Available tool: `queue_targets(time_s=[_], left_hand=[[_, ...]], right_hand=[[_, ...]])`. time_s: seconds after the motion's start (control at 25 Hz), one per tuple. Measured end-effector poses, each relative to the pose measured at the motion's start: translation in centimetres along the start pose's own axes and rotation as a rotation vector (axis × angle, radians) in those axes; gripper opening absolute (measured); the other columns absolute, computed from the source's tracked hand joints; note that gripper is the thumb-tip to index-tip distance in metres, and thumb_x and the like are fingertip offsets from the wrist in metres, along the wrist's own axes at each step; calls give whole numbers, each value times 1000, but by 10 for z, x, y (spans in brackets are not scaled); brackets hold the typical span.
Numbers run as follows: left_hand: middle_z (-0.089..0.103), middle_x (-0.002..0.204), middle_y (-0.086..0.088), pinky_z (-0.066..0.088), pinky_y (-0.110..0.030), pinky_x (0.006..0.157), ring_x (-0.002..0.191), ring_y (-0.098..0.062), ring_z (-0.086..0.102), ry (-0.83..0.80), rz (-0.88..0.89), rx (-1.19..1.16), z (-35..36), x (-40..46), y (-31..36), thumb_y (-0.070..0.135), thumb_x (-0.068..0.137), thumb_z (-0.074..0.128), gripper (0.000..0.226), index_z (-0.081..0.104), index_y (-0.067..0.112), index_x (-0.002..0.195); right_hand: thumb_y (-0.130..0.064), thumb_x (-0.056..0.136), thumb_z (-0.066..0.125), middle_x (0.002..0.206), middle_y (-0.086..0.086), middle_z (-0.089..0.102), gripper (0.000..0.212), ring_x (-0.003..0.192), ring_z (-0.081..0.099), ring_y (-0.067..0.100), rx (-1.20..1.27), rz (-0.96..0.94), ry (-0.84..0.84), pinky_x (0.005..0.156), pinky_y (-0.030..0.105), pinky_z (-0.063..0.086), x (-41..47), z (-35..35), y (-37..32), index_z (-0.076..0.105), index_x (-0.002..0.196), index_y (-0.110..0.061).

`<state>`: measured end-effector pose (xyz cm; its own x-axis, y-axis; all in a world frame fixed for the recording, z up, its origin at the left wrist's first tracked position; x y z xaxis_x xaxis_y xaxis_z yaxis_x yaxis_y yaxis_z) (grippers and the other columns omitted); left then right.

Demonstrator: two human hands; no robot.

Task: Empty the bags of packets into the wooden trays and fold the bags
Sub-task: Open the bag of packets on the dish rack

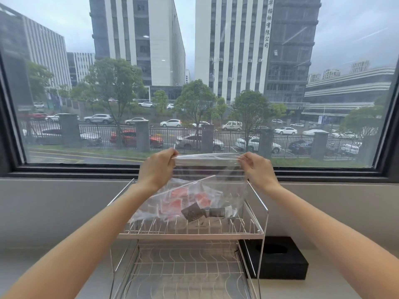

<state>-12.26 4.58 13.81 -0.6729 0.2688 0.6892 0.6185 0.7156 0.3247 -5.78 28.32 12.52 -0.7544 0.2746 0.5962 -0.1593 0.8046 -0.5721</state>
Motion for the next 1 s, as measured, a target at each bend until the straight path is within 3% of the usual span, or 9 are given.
queue_targets(time_s=[0.12,0.24,0.36,0.56,0.76,1.0], left_hand=[[68,94,-14,36,-29,67,85,-29,60,37,-29,-149,-13,14,7,9,91,41,23,58,6,105],[66,95,-16,47,-33,72,77,-26,61,51,-53,-325,-21,20,15,8,91,42,23,57,3,107],[64,89,-12,56,-36,62,68,-21,61,57,-62,-477,-28,25,22,7,92,41,18,55,2,103],[56,73,2,51,-14,44,62,-13,59,101,-85,-650,-46,41,32,13,95,39,12,50,11,94],[50,69,3,43,-13,43,59,-9,51,95,-110,-713,-49,49,40,16,97,35,16,49,15,90],[47,68,5,40,-10,41,55,-4,43,83,-219,-1001,-48,47,50,16,96,36,25,50,28,79]], right_hand=[[-22,93,50,94,14,69,23,89,61,26,16,-21,27,73,27,42,10,-14,-8,63,97,-5],[-22,91,52,94,14,70,22,90,62,26,32,-35,49,73,26,41,13,-26,-14,63,94,-3],[-24,90,54,92,12,70,22,87,61,23,37,-57,79,69,22,36,18,-39,-24,64,93,-5],[-24,91,54,96,12,70,24,89,59,18,58,-128,144,78,26,42,30,-63,-48,64,99,-4],[-25,89,56,97,10,69,24,90,59,16,141,-116,151,85,28,44,33,-70,-51,64,100,-5],[-33,85,60,111,4,65,23,106,59,20,307,-38,96,91,33,45,27,-69,-39,59,103,-19]])
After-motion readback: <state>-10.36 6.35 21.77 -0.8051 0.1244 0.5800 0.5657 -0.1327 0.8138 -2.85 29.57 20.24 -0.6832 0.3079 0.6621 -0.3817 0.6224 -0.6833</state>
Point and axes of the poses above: each hand's wrist, its own x-axis towards the middle knuckle, its own z-axis out of the palm, y = z × x, the point moved 5 cm from there along x, towards the middle knuckle
